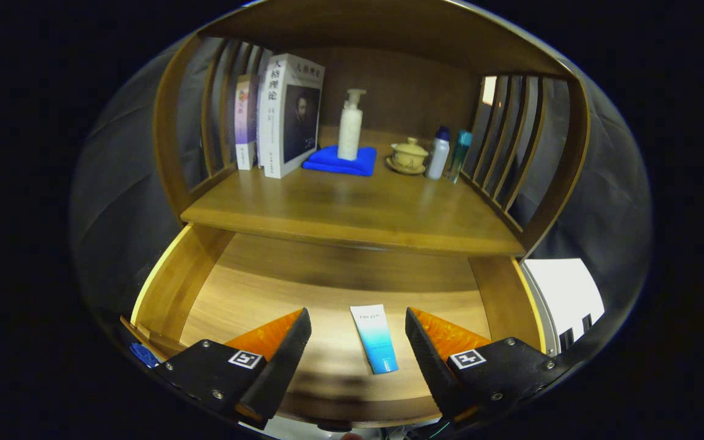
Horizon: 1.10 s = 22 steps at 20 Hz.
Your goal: Pull open the drawer, take out the items inside it, and place them on the countertop above the cabinet.
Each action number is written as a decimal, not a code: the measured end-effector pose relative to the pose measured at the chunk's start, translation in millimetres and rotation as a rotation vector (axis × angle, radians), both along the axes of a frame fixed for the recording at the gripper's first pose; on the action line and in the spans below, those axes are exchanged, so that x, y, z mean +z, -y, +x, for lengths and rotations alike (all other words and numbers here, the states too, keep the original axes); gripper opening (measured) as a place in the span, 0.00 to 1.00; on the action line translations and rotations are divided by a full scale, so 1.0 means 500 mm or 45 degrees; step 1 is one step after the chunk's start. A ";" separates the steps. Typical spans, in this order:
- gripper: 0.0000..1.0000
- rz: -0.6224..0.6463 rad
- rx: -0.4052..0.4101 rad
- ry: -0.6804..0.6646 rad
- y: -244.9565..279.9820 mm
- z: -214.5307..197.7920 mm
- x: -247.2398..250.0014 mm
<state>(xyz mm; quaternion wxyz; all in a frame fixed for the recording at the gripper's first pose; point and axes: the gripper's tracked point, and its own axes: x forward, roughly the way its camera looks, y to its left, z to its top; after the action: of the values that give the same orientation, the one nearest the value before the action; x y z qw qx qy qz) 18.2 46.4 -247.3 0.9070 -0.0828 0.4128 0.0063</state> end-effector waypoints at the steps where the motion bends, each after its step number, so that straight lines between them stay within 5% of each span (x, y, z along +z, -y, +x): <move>1: 0.95 0.012 -0.027 -0.031 0.003 0.001 -0.015; 22: 0.89 -0.072 -0.153 -0.575 0.111 -0.042 -0.212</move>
<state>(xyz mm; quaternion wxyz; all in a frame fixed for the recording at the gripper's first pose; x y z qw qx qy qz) -2.9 -9.1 -353.1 0.7876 -0.0799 0.6096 -0.0410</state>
